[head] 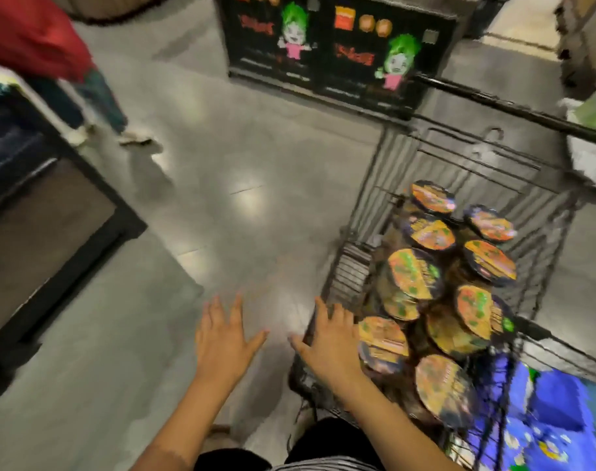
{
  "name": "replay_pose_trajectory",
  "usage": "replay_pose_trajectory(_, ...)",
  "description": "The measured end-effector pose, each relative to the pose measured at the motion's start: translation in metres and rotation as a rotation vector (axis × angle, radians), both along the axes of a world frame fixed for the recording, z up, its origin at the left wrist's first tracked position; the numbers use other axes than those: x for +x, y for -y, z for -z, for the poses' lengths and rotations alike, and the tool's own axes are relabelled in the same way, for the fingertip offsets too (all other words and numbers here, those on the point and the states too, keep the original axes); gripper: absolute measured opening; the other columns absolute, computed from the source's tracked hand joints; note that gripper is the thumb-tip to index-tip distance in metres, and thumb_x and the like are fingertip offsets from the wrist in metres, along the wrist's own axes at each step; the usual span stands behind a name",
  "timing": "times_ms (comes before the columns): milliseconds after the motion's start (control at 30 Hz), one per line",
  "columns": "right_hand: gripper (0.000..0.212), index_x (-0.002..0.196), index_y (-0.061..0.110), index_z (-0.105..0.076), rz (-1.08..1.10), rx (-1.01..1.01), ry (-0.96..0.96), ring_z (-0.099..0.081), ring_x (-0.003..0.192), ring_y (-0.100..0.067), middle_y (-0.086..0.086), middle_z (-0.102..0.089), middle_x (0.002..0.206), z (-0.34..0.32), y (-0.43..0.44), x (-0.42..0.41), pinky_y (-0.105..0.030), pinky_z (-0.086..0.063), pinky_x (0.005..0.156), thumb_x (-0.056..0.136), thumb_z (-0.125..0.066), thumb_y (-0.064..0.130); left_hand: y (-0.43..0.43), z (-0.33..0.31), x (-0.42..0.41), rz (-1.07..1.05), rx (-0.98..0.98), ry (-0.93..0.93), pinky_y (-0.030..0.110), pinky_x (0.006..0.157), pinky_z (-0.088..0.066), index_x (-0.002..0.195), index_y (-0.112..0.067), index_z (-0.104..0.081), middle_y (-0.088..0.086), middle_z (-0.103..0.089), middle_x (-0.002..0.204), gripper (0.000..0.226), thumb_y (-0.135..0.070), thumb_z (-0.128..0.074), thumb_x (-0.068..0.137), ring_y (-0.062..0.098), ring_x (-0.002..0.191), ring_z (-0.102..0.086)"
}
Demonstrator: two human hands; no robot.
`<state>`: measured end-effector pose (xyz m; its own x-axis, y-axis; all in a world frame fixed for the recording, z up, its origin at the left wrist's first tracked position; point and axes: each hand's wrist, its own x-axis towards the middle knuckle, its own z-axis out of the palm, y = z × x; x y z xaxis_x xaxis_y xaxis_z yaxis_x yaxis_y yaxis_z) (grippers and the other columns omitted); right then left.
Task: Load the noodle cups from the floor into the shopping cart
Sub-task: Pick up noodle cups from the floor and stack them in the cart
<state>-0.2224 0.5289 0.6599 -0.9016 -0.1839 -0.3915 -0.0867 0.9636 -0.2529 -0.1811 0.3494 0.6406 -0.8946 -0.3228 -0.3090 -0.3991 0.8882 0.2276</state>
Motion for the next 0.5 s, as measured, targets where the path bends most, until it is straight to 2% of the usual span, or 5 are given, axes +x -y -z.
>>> replay_pose_trajectory(133, 0.085, 0.151, 0.018, -0.020, -0.242, 0.020, 0.045, -0.025, 0.136, -0.037, -0.018, -0.026, 0.150, 0.002, 0.077, 0.019, -0.047, -0.029, 0.107, 0.085, -0.048, 0.065, 0.065, 0.000, 0.054, -0.173, -0.018, 0.108, 0.044, 0.118, -0.014, 0.154, -0.025, 0.001, 0.016, 0.001, 0.160, 0.090, -0.073, -0.036, 0.087, 0.036, 0.147, 0.002)
replay_pose_trajectory(267, 0.089, 0.150, 0.017, -0.020, -0.490, 0.034, 0.082, -0.027, 0.134, -0.036, -0.019, -0.028, 0.147, 0.010, 0.163, 0.053, -0.045, -0.030, 0.105, 0.082, -0.044, 0.069, 0.130, 0.000, 0.119, -0.337, 0.020, 0.182, 0.045, 0.115, -0.020, 0.154, -0.027, 0.001, 0.016, -0.002, 0.160, 0.090, -0.074, -0.036, 0.086, 0.036, 0.146, -0.010)
replay_pose_trajectory(500, 0.089, 0.151, 0.017, -0.017, -0.928, 0.092, 0.092, -0.029, 0.133, -0.034, -0.017, -0.030, 0.146, 0.022, 0.329, 0.140, -0.043, -0.030, 0.105, 0.085, -0.047, 0.068, 0.242, 0.004, 0.248, -0.677, -0.007, 0.242, 0.044, 0.115, -0.017, 0.154, -0.027, 0.000, 0.017, -0.002, 0.160, 0.094, -0.078, -0.034, 0.083, 0.036, 0.147, -0.007)
